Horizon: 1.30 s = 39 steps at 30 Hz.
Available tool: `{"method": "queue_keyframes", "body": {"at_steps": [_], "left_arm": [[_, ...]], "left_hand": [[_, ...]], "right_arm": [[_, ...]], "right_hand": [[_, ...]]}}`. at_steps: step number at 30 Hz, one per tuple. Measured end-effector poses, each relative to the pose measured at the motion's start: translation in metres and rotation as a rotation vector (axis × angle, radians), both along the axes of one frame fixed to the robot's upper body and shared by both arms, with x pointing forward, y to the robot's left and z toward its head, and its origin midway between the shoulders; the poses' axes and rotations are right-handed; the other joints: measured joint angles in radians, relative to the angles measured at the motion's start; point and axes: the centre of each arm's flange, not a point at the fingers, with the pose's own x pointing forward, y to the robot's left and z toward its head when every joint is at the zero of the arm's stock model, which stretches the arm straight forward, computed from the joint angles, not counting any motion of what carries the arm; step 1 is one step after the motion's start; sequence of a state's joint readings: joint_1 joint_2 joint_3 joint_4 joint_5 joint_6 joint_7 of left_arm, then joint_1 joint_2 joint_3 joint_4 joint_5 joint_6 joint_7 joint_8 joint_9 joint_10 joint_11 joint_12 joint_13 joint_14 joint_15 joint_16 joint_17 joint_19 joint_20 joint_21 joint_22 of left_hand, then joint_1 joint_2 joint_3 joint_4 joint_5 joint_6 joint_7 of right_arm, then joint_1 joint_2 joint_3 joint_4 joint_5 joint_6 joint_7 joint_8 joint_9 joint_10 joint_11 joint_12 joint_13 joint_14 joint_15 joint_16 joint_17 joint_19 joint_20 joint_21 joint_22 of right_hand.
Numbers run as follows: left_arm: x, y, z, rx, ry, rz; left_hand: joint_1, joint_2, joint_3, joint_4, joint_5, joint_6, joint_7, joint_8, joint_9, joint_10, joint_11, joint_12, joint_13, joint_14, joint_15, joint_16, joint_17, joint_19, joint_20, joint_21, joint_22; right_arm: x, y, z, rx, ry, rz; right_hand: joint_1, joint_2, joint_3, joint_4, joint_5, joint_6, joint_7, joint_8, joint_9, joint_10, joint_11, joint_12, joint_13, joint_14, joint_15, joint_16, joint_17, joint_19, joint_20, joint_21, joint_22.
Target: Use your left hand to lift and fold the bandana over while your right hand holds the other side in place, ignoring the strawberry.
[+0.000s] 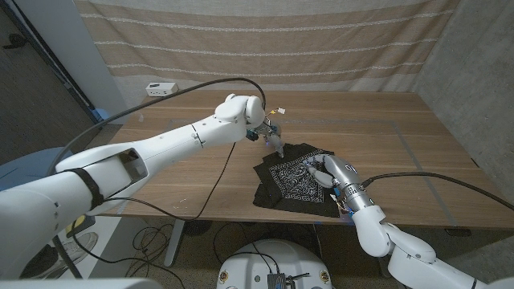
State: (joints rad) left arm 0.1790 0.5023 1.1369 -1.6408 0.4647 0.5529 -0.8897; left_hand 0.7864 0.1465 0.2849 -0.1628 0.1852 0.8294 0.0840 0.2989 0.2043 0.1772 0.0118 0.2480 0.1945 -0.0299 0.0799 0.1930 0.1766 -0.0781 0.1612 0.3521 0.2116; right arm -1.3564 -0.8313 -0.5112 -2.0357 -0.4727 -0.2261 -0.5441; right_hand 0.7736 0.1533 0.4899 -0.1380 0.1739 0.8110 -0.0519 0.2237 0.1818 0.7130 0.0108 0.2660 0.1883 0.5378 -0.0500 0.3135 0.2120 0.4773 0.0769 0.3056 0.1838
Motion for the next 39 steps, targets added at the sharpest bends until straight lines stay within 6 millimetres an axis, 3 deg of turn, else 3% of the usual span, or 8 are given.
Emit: {"method": "queue_keyframes", "body": {"at_steps": [2,5,7,9,10,17,26,39], "left_arm": [[0.001,0.000,0.000,-0.008,0.012,-0.007],[0.001,0.001,0.001,-0.023,0.026,-0.019],[0.000,0.000,0.001,-0.028,0.032,-0.024],[0.000,0.004,0.005,-0.031,0.029,-0.023],[0.000,0.004,0.005,-0.031,0.032,-0.023],[-0.003,0.008,0.009,-0.013,0.042,-0.016],[-0.006,0.016,0.018,-0.028,0.033,-0.033],[-0.007,0.018,0.028,-0.212,0.087,-0.224]], "left_hand": [[0.015,-0.003,0.009,-0.002,0.000,0.048,0.012,0.021,0.011,0.009,0.009,0.004,0.000,0.014,-0.002,0.001,0.000,0.013,-0.003,0.008,0.000],[0.059,-0.010,0.028,-0.013,0.000,0.131,0.002,0.074,0.043,0.026,0.022,0.011,0.000,0.034,-0.007,0.008,0.000,0.030,-0.006,0.011,0.000],[0.081,-0.019,0.037,-0.017,0.000,0.175,-0.001,0.111,0.067,0.064,0.015,0.014,0.000,0.050,-0.009,0.008,0.000,0.034,-0.002,0.019,0.000],[0.092,-0.022,0.040,-0.015,0.000,0.191,0.006,0.129,0.082,0.126,-0.028,0.033,0.008,0.053,-0.012,0.008,0.000,0.041,-0.005,0.019,0.000],[0.093,-0.023,0.042,-0.014,0.000,0.193,0.008,0.134,0.087,0.128,-0.029,0.031,0.008,0.053,-0.012,0.008,0.000,0.041,-0.006,0.019,0.000],[0.100,-0.016,0.049,-0.006,0.004,0.194,0.035,0.142,0.109,0.151,-0.026,0.022,0.011,0.062,-0.014,0.008,0.000,0.041,-0.006,0.019,0.000],[0.167,0.022,0.107,-0.016,0.031,0.207,0.000,0.153,0.109,0.092,-0.032,-0.012,0.010,0.017,-0.001,-0.002,0.000,0.017,0.018,0.019,0.000],[0.202,0.024,0.130,-0.016,0.034,0.226,0.002,0.165,0.128,0.107,-0.057,-0.012,0.010,0.017,-0.001,-0.002,-0.005,0.012,0.023,0.013,0.000]], "right_arm": [[0.001,0.000,0.000,0.001,0.000,-0.002],[0.002,0.000,0.000,0.003,0.001,-0.004],[0.004,0.000,0.000,0.002,0.004,-0.005],[0.005,0.000,0.000,0.003,0.005,-0.006],[0.005,0.000,0.001,0.003,0.005,-0.007],[0.009,0.003,0.001,0.003,0.011,-0.008],[0.014,0.007,0.003,0.002,0.022,-0.017],[0.019,0.013,0.004,0.003,0.031,-0.035]], "right_hand": [[-0.006,0.006,0.000,0.000,0.000,0.000,0.000,0.000,0.000,0.000,0.000,0.000,0.000,0.000,0.000,0.000,0.001,0.000,0.000,0.000,0.000],[-0.006,0.006,0.000,0.000,0.000,0.000,0.000,0.000,0.000,0.000,0.000,0.000,0.000,0.000,0.000,0.000,0.005,0.000,0.000,0.000,0.000],[-0.006,0.006,0.000,0.000,0.000,0.000,0.000,0.000,0.000,0.005,-0.006,-0.003,0.000,0.000,0.000,0.000,0.005,0.000,0.000,0.000,0.000],[-0.006,0.006,0.000,0.000,0.000,0.000,0.000,0.000,0.000,0.005,-0.005,-0.004,0.000,0.000,0.000,0.000,0.009,0.000,0.000,-0.006,0.000],[-0.006,0.006,0.000,0.000,0.000,0.000,0.000,0.000,0.000,0.005,-0.005,-0.004,0.000,0.000,0.000,0.000,0.009,0.000,0.000,-0.008,0.000],[-0.006,0.006,0.000,0.000,0.000,0.000,0.000,0.000,0.000,0.005,-0.005,-0.004,0.000,0.000,0.000,0.000,0.009,0.000,0.000,-0.008,0.000],[-0.006,0.006,0.000,0.000,0.000,0.005,0.005,-0.008,0.000,0.005,-0.005,-0.004,0.000,0.000,0.000,0.000,0.009,0.000,0.000,-0.008,0.000],[-0.006,0.006,0.004,-0.004,0.000,0.005,0.005,-0.008,0.000,0.005,-0.005,-0.012,0.000,0.000,0.000,0.000,0.009,0.000,0.000,-0.008,0.000]]}}
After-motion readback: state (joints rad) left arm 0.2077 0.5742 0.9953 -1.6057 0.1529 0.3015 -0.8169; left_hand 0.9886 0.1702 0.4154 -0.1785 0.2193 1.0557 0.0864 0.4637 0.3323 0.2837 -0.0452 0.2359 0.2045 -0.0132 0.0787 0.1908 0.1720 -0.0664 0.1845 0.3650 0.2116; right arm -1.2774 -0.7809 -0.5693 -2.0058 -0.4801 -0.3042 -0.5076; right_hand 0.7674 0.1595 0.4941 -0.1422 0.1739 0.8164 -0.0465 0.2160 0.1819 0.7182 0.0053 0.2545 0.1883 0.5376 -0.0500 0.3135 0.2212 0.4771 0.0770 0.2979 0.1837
